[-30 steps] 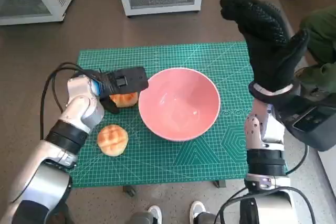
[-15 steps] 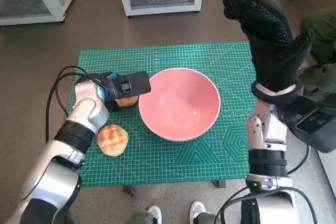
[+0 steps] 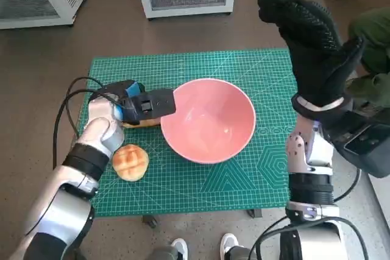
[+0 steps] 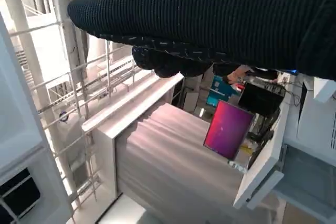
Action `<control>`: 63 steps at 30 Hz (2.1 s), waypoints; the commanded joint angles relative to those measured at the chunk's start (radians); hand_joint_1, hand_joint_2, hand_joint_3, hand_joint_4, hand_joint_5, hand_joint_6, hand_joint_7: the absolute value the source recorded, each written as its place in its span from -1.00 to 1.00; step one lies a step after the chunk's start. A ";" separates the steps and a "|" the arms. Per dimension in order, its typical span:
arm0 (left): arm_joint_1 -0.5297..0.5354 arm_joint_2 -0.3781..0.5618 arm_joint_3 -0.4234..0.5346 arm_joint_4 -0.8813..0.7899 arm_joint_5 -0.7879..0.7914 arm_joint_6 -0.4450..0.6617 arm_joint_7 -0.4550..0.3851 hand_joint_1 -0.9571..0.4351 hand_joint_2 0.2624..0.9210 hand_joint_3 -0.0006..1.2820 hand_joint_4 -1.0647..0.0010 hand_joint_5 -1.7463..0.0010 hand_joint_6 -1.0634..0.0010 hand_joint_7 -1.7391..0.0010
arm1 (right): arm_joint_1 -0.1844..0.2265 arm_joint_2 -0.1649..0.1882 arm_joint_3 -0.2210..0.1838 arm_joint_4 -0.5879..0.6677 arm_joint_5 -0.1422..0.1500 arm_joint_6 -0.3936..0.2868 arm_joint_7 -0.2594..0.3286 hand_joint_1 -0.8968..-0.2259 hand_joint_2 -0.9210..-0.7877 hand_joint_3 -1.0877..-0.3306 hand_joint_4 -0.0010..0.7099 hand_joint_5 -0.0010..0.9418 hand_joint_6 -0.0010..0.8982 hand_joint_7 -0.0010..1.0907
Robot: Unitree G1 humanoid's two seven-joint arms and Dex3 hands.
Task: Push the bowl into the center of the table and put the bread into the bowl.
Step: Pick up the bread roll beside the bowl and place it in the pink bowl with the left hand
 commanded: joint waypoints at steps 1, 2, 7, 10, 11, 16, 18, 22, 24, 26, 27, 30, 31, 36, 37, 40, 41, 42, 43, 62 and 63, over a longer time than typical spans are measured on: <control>0.013 0.030 0.022 -0.001 0.000 -0.009 -0.012 0.38 0.95 -0.90 -0.37 -0.12 -0.28 -0.45 | 0.015 -0.003 0.001 0.004 0.016 0.011 0.016 -0.29 -1.00 -0.02 -0.19 -1.00 -0.44 -0.38; 0.010 0.036 0.027 -0.011 -0.001 -0.007 -0.021 0.38 0.96 -0.91 -0.36 -0.13 -0.27 -0.45 | 0.014 -0.003 0.001 0.005 0.017 0.010 0.018 -0.29 -1.00 -0.02 -0.20 -1.00 -0.44 -0.38; 0.005 0.068 0.050 -0.090 -0.001 0.021 -0.073 0.38 0.99 -0.91 -0.32 -0.28 -0.22 -0.36 | 0.011 -0.005 0.000 0.010 0.024 0.010 0.024 -0.29 -1.00 -0.02 -0.20 -1.00 -0.45 -0.37; 0.009 0.093 0.071 -0.178 0.004 0.056 -0.109 0.38 0.99 -0.91 -0.32 -0.32 -0.21 -0.33 | 0.009 -0.006 -0.002 0.014 0.027 0.011 0.027 -0.29 -1.00 -0.01 -0.20 -1.00 -0.45 -0.37; 0.011 0.099 0.077 -0.203 0.005 0.067 -0.118 0.38 0.99 -0.91 -0.32 -0.32 -0.21 -0.33 | 0.009 -0.005 -0.002 0.014 0.027 0.011 0.028 -0.29 -1.00 -0.01 -0.20 -1.00 -0.45 -0.37; 0.031 0.139 0.117 -0.374 0.014 0.132 -0.162 0.38 1.00 -0.91 -0.34 -0.27 -0.18 -0.39 | 0.008 -0.001 -0.001 0.018 0.027 0.009 0.031 -0.29 -1.00 -0.01 -0.20 -1.00 -0.46 -0.36; 0.045 0.157 0.136 -0.449 0.016 0.152 -0.176 0.38 0.99 -0.92 -0.37 -0.25 -0.18 -0.39 | 0.009 -0.001 -0.001 0.017 0.027 0.009 0.031 -0.29 -1.00 -0.01 -0.20 -1.00 -0.46 -0.36; 0.068 0.179 0.166 -0.550 0.018 0.174 -0.191 0.38 0.99 -0.93 -0.38 -0.23 -0.19 -0.39 | 0.009 -0.001 -0.001 0.018 0.028 0.009 0.032 -0.29 -1.00 -0.01 -0.20 -1.00 -0.46 -0.35; 0.083 0.195 0.190 -0.616 0.015 0.180 -0.195 0.38 0.98 -0.93 -0.39 -0.20 -0.22 -0.39 | 0.009 -0.001 -0.001 0.015 0.029 0.010 0.032 -0.29 -1.00 -0.02 -0.20 -1.00 -0.46 -0.35; 0.097 0.207 0.210 -0.671 0.015 0.187 -0.200 0.38 0.98 -0.94 -0.40 -0.19 -0.25 -0.38 | 0.010 -0.001 0.000 0.013 0.029 0.011 0.032 -0.29 -1.00 -0.02 -0.20 -1.00 -0.46 -0.35; 0.105 0.212 0.219 -0.699 0.016 0.189 -0.201 0.38 0.99 -0.93 -0.37 -0.20 -0.23 -0.40 | 0.010 -0.001 0.000 0.012 0.029 0.011 0.032 -0.29 -1.00 -0.01 -0.20 -1.00 -0.46 -0.35; 0.126 0.225 0.244 -0.774 0.022 0.200 -0.206 0.38 0.96 -0.93 -0.41 -0.18 -0.27 -0.37 | 0.010 -0.002 0.000 0.010 0.028 0.011 0.032 -0.29 -1.00 -0.01 -0.20 -1.00 -0.47 -0.34; 0.129 0.225 0.246 -0.783 0.023 0.202 -0.208 0.38 0.95 -0.93 -0.42 -0.17 -0.28 -0.37 | 0.010 -0.003 0.000 0.010 0.028 0.011 0.032 -0.29 -1.00 -0.01 -0.20 -1.00 -0.47 -0.34; 0.136 0.225 0.251 -0.796 0.028 0.207 -0.214 0.38 0.94 -0.93 -0.43 -0.16 -0.29 -0.36 | 0.010 -0.003 0.000 0.010 0.028 0.011 0.032 -0.29 -1.00 -0.01 -0.20 -1.00 -0.47 -0.34; 0.147 0.230 0.268 -0.859 0.031 0.217 -0.218 0.38 0.94 -0.93 -0.44 -0.16 -0.30 -0.36 | 0.010 -0.002 0.000 0.012 0.027 0.010 0.032 -0.29 -1.00 -0.01 -0.20 -1.00 -0.47 -0.34; 0.173 0.228 0.300 -1.015 0.041 0.238 -0.222 0.38 0.92 -0.94 -0.49 -0.16 -0.33 -0.30 | 0.010 -0.003 0.000 0.014 0.025 0.008 0.031 -0.29 -1.00 -0.02 -0.20 -1.00 -0.47 -0.34; 0.177 0.224 0.302 -1.037 0.044 0.242 -0.222 0.38 0.91 -0.95 -0.50 -0.16 -0.34 -0.29 | 0.010 -0.003 0.000 0.014 0.026 0.008 0.031 -0.29 -1.00 -0.02 -0.20 -1.00 -0.47 -0.33; 0.180 0.222 0.303 -1.051 0.046 0.245 -0.223 0.38 0.91 -0.95 -0.50 -0.17 -0.35 -0.27 | 0.009 -0.003 -0.001 0.015 0.026 0.008 0.031 -0.29 -1.00 -0.02 -0.20 -1.00 -0.47 -0.33; 0.184 0.215 0.304 -1.077 0.047 0.247 -0.224 0.38 0.91 -0.95 -0.51 -0.17 -0.36 -0.26 | 0.009 -0.004 -0.002 0.017 0.026 0.007 0.032 -0.29 -1.00 -0.02 -0.20 -1.00 -0.47 -0.33; 0.178 0.068 0.231 -1.184 -0.012 0.089 -0.225 0.38 0.91 -0.96 -0.53 -0.20 -0.37 -0.20 | 0.008 -0.008 -0.002 0.020 0.026 0.007 0.033 -0.30 -1.00 -0.02 -0.20 -1.00 -0.49 -0.32; 0.176 0.061 0.225 -1.177 -0.011 0.084 -0.225 0.38 0.91 -0.96 -0.52 -0.21 -0.36 -0.21 | 0.008 -0.008 -0.002 0.019 0.027 0.008 0.033 -0.30 -1.00 -0.02 -0.20 -1.00 -0.49 -0.31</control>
